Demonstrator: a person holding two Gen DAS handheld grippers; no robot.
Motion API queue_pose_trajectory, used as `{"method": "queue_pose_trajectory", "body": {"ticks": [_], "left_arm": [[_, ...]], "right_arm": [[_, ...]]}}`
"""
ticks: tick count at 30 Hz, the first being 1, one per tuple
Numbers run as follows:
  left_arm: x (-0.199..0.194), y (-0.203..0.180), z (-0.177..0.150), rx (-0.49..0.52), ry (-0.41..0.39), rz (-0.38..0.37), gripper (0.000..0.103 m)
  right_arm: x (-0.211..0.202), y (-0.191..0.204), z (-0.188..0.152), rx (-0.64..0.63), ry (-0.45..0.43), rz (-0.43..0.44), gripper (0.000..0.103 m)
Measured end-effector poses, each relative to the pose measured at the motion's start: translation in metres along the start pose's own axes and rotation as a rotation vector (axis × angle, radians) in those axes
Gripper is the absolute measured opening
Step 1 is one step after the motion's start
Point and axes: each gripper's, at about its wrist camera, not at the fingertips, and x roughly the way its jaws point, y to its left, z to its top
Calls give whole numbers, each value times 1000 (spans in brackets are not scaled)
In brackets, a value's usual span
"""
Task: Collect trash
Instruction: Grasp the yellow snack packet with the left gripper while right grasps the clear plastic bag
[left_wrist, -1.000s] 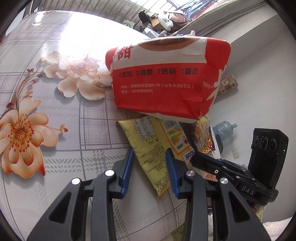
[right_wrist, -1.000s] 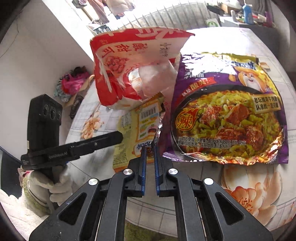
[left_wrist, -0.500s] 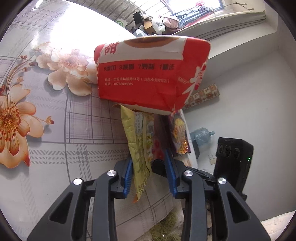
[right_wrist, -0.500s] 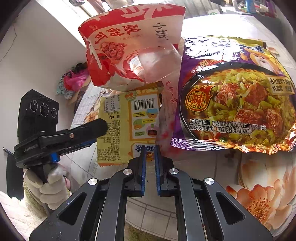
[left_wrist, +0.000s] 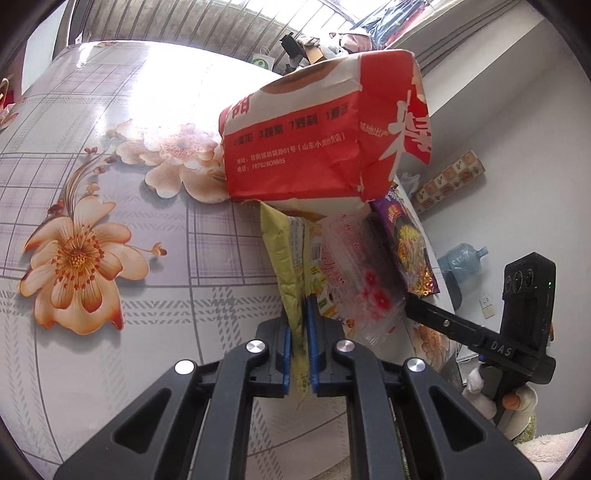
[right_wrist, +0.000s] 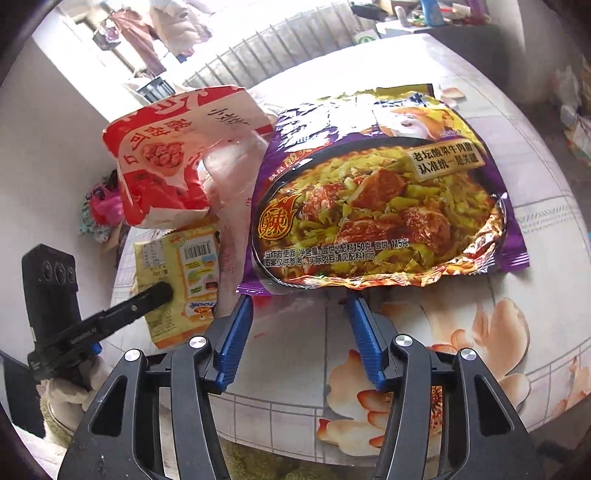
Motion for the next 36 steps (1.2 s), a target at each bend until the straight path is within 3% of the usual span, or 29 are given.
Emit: {"method": "queue_pose_trajectory", "body": {"ticks": [6,18,24,33,36], "left_arm": [[19,-4,0,0,30,17,7],[28,-9,1,11,28,33,7],[23,-15,4,24,24,51,6],[24,-24,3,39,21,61,6],[24,-26,1,46,15,63,6]], "right_arm": [[-1,-8,8,77,-6,91,52],[16,-29,6,299,6,241,15],[5,-31,-4,327,15,470,14],[12,-20,-6,277,21,348,14],[14,-10,-4,204,-2,266,4]]}}
